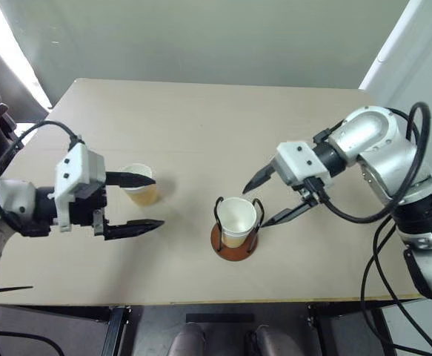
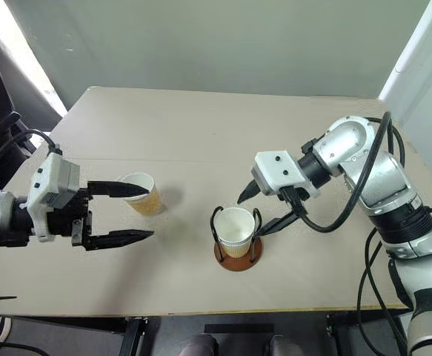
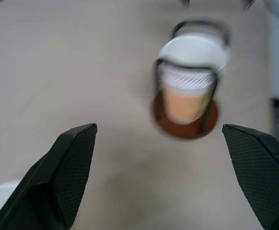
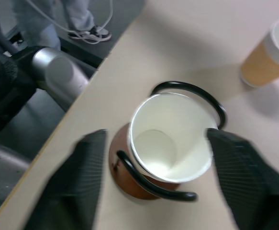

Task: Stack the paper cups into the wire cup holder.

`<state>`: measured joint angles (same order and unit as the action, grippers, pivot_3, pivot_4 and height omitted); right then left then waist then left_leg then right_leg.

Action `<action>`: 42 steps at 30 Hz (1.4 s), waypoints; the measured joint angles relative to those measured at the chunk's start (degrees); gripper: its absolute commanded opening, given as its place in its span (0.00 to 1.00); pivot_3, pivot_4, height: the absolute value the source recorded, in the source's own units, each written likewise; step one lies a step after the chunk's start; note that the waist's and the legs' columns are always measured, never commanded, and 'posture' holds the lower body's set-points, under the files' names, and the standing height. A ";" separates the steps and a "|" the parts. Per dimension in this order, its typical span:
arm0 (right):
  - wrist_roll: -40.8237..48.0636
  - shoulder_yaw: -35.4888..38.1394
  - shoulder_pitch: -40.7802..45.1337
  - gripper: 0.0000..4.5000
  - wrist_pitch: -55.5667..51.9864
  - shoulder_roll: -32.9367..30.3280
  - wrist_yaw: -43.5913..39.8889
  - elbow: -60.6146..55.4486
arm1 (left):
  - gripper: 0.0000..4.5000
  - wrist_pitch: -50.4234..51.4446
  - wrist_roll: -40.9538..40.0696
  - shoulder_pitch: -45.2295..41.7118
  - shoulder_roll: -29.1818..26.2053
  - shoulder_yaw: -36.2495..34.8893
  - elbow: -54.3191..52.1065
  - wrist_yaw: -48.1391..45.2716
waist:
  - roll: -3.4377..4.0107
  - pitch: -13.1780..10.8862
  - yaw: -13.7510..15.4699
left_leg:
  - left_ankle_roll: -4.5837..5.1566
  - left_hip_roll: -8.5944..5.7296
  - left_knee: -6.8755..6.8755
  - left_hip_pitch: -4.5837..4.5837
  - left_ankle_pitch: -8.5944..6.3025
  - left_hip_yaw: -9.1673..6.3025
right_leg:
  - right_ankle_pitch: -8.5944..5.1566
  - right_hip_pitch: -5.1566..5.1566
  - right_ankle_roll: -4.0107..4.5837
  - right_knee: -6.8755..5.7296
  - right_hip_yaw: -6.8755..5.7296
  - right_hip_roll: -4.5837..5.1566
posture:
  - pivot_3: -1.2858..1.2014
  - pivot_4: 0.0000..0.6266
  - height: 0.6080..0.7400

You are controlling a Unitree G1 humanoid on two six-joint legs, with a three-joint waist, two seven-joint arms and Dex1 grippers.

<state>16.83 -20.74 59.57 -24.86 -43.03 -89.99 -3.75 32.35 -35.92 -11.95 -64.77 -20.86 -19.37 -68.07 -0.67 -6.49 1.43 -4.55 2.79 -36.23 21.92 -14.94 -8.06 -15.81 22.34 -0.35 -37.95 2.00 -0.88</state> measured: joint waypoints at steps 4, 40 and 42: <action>6.83 14.52 -0.80 0.99 -5.26 -0.59 6.38 8.04 | 1.00 -4.07 7.47 -4.28 -1.77 3.94 7.13 2.47 | -0.01 0.01 0.91 | -0.03 -0.08 0.00 0.06 0.01 -0.44 | 0.00 0.02 0.00 0.03 0.00 0.09 | 0.52 0.24 1.00; 33.05 42.84 -34.30 1.00 -18.21 -15.74 19.73 -17.13 | 0.00 -27.07 23.40 -33.43 14.03 25.75 43.84 -13.18 | 0.00 0.00 1.12 | 0.00 -0.15 -0.75 0.45 -0.12 -0.21 | -0.01 -0.15 -0.43 0.14 -0.11 -0.10 | 0.52 0.24 1.00; 33.32 43.05 -34.46 1.00 -18.21 -16.32 19.76 -17.23 | 0.00 -24.07 20.50 -37.35 14.56 24.68 41.29 -14.25 | -0.02 0.01 1.23 | 0.07 -0.17 -0.83 0.50 -0.15 -0.20 | 0.01 -0.18 -0.47 0.19 -0.11 -0.10 | 0.52 0.24 1.00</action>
<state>50.15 22.31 25.11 -43.07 -59.36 -70.22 -20.97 8.28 -15.42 -49.30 -50.21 3.83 21.92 -82.32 -0.69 -6.49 2.66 -4.49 2.61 -37.05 22.43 -15.09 -8.26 -15.80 22.16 -0.82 -37.76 1.89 -0.98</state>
